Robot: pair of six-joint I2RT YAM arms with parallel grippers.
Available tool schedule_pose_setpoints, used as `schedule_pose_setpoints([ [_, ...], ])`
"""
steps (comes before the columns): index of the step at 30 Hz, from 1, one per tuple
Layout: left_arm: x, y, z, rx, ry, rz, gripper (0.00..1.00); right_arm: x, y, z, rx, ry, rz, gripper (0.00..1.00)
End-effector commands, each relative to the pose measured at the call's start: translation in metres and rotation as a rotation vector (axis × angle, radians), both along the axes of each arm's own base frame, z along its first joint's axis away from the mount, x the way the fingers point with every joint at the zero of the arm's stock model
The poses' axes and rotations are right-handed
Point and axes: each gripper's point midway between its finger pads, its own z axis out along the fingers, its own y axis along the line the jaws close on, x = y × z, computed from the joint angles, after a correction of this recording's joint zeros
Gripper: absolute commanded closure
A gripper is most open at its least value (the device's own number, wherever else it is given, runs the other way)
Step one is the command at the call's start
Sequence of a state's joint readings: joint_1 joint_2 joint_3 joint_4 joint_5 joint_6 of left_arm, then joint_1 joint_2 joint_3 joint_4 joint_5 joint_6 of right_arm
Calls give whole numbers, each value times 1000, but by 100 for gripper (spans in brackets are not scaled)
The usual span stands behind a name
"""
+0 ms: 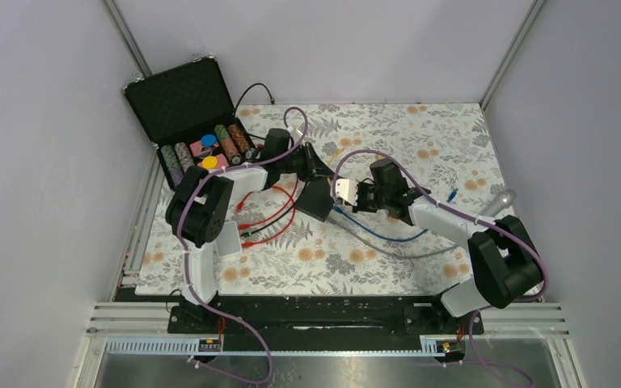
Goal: Insert the plug into the switch port
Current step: Pick up the connector from the center of the board.
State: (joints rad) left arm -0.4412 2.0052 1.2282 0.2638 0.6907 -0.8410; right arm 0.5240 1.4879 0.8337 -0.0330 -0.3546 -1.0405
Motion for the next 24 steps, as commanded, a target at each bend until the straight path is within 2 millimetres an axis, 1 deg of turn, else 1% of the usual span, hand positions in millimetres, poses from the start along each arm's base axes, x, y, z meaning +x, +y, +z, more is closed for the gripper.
schedule_pose_setpoints([
  [1, 2, -5, 38, -69, -130, -38, 100, 25, 6, 35, 118, -89, -144, 100],
  [2, 2, -4, 43, -63, -164, -34, 100, 28, 8, 47, 175, -67, -206, 97],
  [3, 2, -2, 45, -50, -191, -26, 100, 32, 11, 67, 246, -48, -246, 92],
  [4, 1, -1, 48, -36, -228, -21, 100, 30, 14, 82, 311, -8, -260, 86],
  [5, 1, 1, 49, -21, -262, -13, 100, 26, 17, 97, 375, 16, -254, 78],
  [6, -1, 2, 57, -17, -304, -6, 100, 24, 18, 109, 435, 30, -258, 67],
  [7, -3, 2, 63, -16, -350, 2, 100, 24, 19, 122, 493, 29, -262, 59],
  [8, -5, 3, 70, -14, -398, 10, 100, 23, 20, 130, 542, 39, -271, 56],
  [10, -12, 3, 83, -8, -496, 27, 100, 24, 21, 145, 610, 72, -301, 56],
  [12, -21, -1, 95, -15, -590, 30, 100, 31, 20, 159, 706, 139, -393, 56],
  [13, -26, -2, 97, -10, -621, 29, 100, 35, 20, 165, 783, 222, -474, 54],
  [15, -31, -4, 103, 17, -689, 51, 100, 47, 19, 169, 880, 362, -656, 52],
  [18, -40, -4, 108, 81, -782, 84, 100, 52, 22, 167, 993, 549, -838, 50],
  [20, -43, -4, 110, 128, -820, 100, 100, 54, 25, 167, 1106, 654, -909, 52],
  [22, -45, -4, 112, 144, -823, 106, 100, 56, 25, 166, 1200, 734, -980, 53],
  [24, -46, -3, 115, 150, -833, 119, 100, 57, 24, 166, 1266, 793, -1037, 55],
])
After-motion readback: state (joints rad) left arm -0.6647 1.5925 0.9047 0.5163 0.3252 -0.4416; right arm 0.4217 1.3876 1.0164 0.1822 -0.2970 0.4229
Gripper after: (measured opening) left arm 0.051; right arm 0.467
